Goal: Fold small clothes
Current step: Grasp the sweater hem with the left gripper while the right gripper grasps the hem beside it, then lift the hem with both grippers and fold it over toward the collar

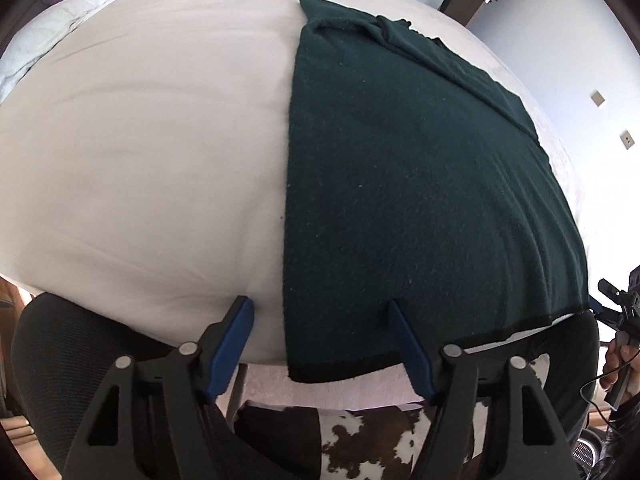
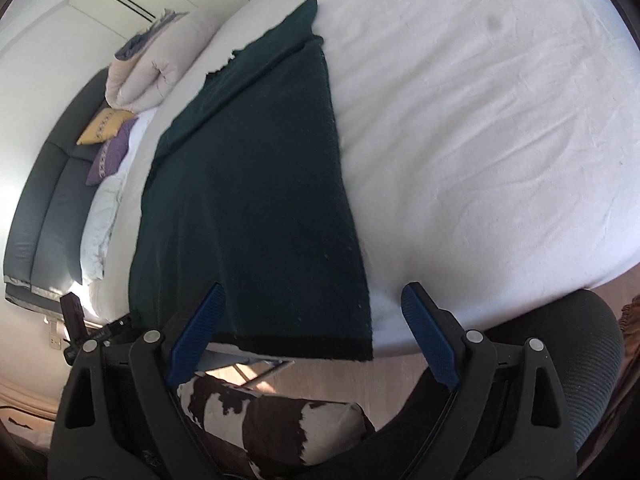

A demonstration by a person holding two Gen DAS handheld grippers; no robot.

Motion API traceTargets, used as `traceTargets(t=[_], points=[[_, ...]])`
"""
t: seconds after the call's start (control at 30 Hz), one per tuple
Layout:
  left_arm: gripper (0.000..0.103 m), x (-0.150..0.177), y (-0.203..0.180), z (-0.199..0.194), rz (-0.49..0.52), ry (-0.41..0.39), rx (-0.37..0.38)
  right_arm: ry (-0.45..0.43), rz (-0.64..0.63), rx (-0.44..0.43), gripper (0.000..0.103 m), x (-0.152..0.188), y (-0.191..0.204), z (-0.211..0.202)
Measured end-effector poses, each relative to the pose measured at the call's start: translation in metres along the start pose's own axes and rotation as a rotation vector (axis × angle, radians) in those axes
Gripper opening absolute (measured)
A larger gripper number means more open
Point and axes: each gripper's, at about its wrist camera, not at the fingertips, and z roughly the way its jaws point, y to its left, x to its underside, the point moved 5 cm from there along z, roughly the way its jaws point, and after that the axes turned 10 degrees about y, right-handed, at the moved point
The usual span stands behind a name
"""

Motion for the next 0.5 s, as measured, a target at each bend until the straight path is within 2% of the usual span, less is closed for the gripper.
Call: traceTargets(t=[0.17,0.27,0.33,0.37,0.4,0.43,0.5], points=[[0.051,0.003,0.002,-0.001,0.014,0.023,-0.014,0.020,0.000,0.000,0.088,0.004,-0.002,0.007],[0.036,0.003,0.004,-0.001,0.011,0.040,0.002,0.030,0.010,-0.012,0.078,0.005,-0.005,0.008],[0.014,0.004,0.003,0.000,0.010,0.054,0.024,0.036,0.016,0.000,0.058,0.004,-0.008,0.006],[0.010,0.005,0.003,0.000,0.010,0.059,0.036,0.037,0.022,0.010,0.051,0.004,-0.011,0.005],[0.008,0.006,0.002,0.001,0.012,0.059,0.041,0.039,0.026,0.011,0.030,0.005,-0.014,0.004],[0.007,0.006,0.001,0.000,0.015,0.056,0.036,0.041,0.031,0.004,0.017,0.005,-0.016,0.003],[0.006,0.007,0.001,-0.001,0.010,0.050,0.037,0.032,0.029,-0.013,0.013,0.008,-0.016,0.001]])
